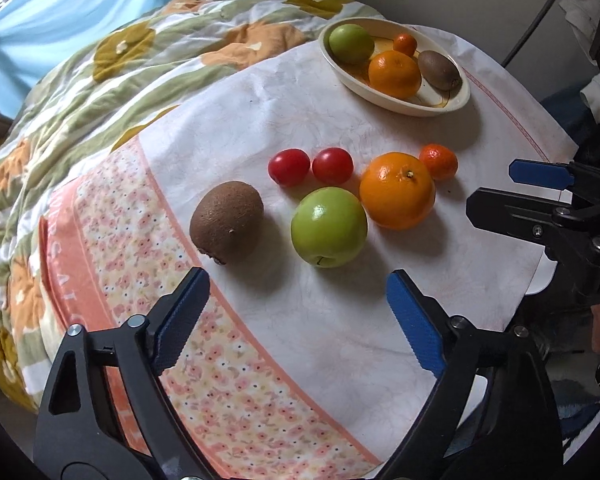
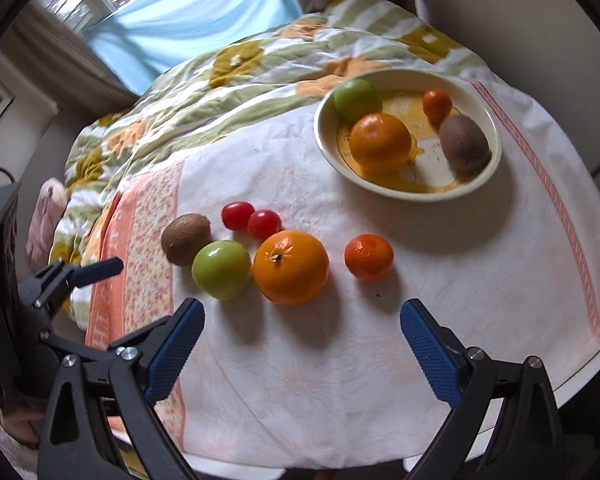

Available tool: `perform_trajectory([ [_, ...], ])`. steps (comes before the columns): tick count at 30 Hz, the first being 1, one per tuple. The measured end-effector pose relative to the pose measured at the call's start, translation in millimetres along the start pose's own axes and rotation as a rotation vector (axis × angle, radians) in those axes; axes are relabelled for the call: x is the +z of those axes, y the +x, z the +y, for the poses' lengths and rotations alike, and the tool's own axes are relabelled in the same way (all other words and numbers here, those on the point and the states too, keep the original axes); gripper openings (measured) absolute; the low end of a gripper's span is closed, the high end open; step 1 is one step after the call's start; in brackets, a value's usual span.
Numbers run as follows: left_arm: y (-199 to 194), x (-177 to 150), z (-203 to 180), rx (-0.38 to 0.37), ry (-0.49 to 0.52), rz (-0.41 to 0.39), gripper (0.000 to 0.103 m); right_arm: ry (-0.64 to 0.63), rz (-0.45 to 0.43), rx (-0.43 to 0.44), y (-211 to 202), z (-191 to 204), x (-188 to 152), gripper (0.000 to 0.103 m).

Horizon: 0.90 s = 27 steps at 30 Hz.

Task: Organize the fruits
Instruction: 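Move both tools back toward the remaining fruits on the cloth, then grasp the green apple with the left tool while the right tool grasps the large orange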

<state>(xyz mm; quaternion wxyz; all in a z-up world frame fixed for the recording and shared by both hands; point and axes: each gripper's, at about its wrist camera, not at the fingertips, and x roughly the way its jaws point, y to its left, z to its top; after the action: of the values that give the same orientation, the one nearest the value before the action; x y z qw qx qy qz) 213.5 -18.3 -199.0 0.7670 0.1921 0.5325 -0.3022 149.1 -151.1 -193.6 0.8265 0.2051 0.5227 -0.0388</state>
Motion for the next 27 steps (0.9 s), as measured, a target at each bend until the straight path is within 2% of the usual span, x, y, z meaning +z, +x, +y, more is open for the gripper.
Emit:
perform_trajectory([
  [8, 35, 4, -10, -0.059, 0.148, -0.024, 0.079, 0.154, -0.030, -0.021, 25, -3, -8, 0.098],
  [14, 49, 12, -21, -0.056, 0.240, -0.046, 0.073, 0.212, -0.042, -0.017, 34, -7, -14, 0.098],
  [19, 60, 17, -22, -0.070, 0.265, -0.035, 0.061, 0.218, -0.041, -0.018, 35, -10, -14, 0.098],
  [21, 63, 18, -22, -0.068, 0.272, -0.029, 0.053, 0.219, -0.040, -0.019, 36, -10, -13, 0.098],
  [27, 64, 19, -20, -0.080, 0.270, -0.024, 0.053, 0.220, -0.039, -0.018, 39, -10, -12, 0.098],
])
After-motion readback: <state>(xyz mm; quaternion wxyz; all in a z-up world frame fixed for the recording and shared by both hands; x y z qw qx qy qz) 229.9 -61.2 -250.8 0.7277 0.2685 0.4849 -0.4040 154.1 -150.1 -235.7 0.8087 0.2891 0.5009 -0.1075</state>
